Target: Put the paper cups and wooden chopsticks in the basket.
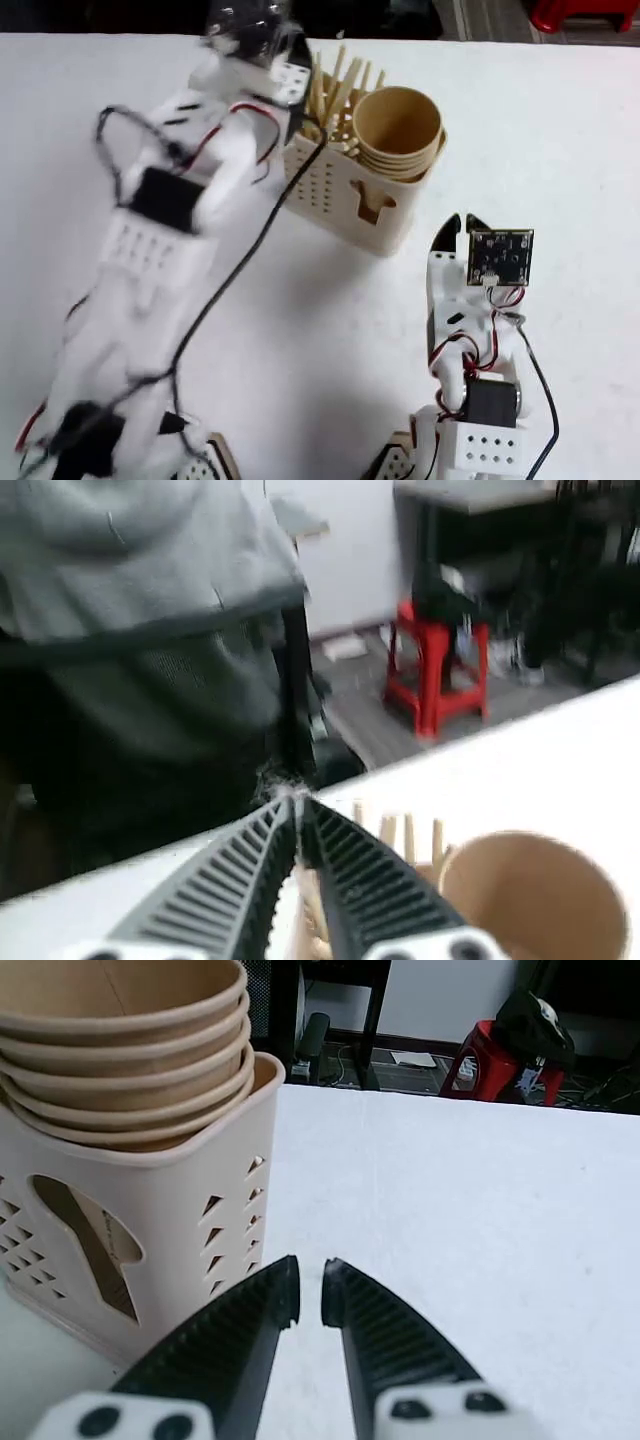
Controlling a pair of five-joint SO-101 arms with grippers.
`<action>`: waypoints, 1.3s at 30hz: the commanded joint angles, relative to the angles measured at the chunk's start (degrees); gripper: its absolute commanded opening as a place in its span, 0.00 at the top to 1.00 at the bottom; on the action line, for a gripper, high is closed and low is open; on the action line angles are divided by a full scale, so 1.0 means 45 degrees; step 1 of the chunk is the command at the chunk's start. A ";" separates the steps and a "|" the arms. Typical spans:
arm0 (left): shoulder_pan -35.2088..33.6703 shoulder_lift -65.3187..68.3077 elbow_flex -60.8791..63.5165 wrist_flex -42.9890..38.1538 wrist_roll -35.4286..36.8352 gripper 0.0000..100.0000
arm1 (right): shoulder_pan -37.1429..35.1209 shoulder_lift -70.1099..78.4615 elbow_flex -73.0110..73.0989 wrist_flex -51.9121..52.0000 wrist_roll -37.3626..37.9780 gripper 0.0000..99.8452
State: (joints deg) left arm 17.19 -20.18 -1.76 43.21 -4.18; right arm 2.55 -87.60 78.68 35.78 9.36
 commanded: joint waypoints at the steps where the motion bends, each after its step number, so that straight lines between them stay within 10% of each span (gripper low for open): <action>1: -0.0205 -0.2745 0.0762 0.0137 0.0059 0.98 | 0.0147 -0.0147 -0.0195 -0.0264 0.0078 0.95; 20: -0.1866 -1.3411 1.2484 -0.2716 -0.0762 0.98 | 0.0303 -0.0166 -0.3341 0.2842 0.0078 0.98; 39: -0.3604 -1.8725 1.7153 0.0274 -0.0742 0.97 | -0.3018 -0.3409 -0.3106 0.4816 0.0078 0.98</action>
State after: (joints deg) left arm 1.36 -103.69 75.78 40.92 -7.16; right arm -10.55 -102.64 66.11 55.12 9.45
